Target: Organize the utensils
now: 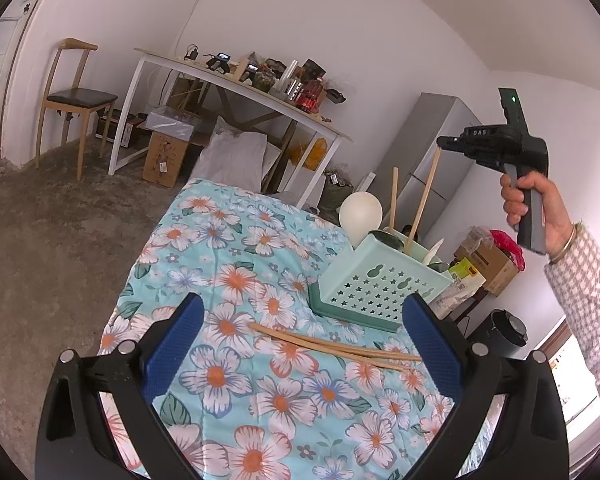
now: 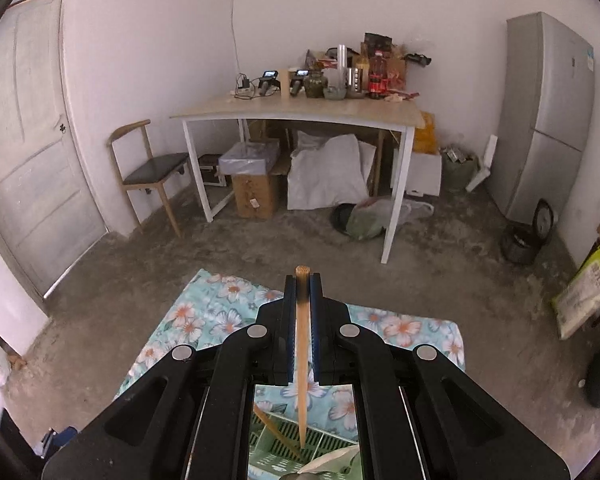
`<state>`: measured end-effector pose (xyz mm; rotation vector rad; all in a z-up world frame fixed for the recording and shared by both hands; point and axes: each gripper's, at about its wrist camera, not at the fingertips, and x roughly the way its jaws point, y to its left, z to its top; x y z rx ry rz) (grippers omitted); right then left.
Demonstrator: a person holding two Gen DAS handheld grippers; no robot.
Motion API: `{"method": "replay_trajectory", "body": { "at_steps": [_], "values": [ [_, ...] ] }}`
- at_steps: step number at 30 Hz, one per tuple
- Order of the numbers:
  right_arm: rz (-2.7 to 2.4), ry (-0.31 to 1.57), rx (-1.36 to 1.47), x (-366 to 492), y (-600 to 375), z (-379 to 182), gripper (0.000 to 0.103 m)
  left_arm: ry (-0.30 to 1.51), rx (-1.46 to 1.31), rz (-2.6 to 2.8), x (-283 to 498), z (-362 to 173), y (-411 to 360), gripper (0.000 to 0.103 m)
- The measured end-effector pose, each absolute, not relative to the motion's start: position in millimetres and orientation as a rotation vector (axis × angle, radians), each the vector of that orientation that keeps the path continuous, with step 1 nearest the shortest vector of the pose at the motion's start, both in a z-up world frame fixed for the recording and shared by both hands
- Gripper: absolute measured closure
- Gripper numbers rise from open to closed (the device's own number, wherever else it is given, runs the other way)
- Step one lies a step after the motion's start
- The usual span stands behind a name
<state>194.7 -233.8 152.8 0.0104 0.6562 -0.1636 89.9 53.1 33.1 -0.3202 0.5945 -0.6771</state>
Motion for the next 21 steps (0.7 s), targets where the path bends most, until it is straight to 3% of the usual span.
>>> {"method": "replay_trajectory", "body": {
  "at_steps": [4,8,16,21],
  "values": [
    [-0.134,0.618,-0.001,180,-233,144,0.098,0.59,-0.313,-0.678,89,34,52,0.006],
    [-0.129,0.568,-0.001,159,-236,145,0.08,0.598,-0.305,-0.678,90,34,50,0.006],
    [-0.123,0.391,0.143,73,-270,167,0.064,0.606,-0.272,-0.681,90,37,38,0.006],
    [-0.117,0.372,0.224,17,-282,140,0.055,0.626,-0.235,-0.688,92,35,24,0.006]
  ]
}}
